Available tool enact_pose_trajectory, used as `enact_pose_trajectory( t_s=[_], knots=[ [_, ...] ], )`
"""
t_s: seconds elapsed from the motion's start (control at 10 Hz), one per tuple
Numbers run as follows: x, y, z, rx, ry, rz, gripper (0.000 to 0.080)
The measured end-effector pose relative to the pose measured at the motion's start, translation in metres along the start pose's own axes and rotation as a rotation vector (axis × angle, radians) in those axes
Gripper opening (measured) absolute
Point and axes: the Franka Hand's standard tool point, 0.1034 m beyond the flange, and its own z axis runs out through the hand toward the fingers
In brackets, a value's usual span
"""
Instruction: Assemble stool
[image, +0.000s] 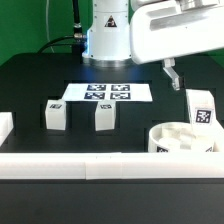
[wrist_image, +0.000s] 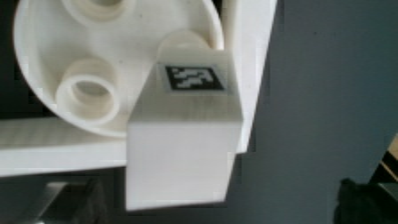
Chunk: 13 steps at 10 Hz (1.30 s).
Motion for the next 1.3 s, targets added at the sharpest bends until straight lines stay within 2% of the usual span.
enact_pose_trajectory(
  t_s=[0.2,0.3,0.5,0.6,0.8,1.0,1.1,1.2,1.3],
  knots=[
    [-0.002,0.001,0.002,-0.004,-0.01,-0.047,0.0649],
    [-0.009,0.002,0.002,0.004,-0.118,-0.058,0.0649],
    [-0.004,-0.002,0.001,0.019,-0.21,-0.056,0.0649],
    [-0.011,-0.003,0.001,0.028,-0.29,-0.055,0.0649],
    [-0.013,-0.006,0.001,0.048,-0.414,-0.062,0.0649],
    [-0.003,-0.002,0.004,0.041,-0.376,-0.225,0.0649],
    [0.001,-0.005,0.003,0.023,-0.372,-0.297,0.0649],
    [0.002,-0.008,0.002,0.025,-0.371,-0.4,0.0649],
    [0.002,-0.006,0.003,0.039,-0.372,-0.467,0.0649]
  ],
)
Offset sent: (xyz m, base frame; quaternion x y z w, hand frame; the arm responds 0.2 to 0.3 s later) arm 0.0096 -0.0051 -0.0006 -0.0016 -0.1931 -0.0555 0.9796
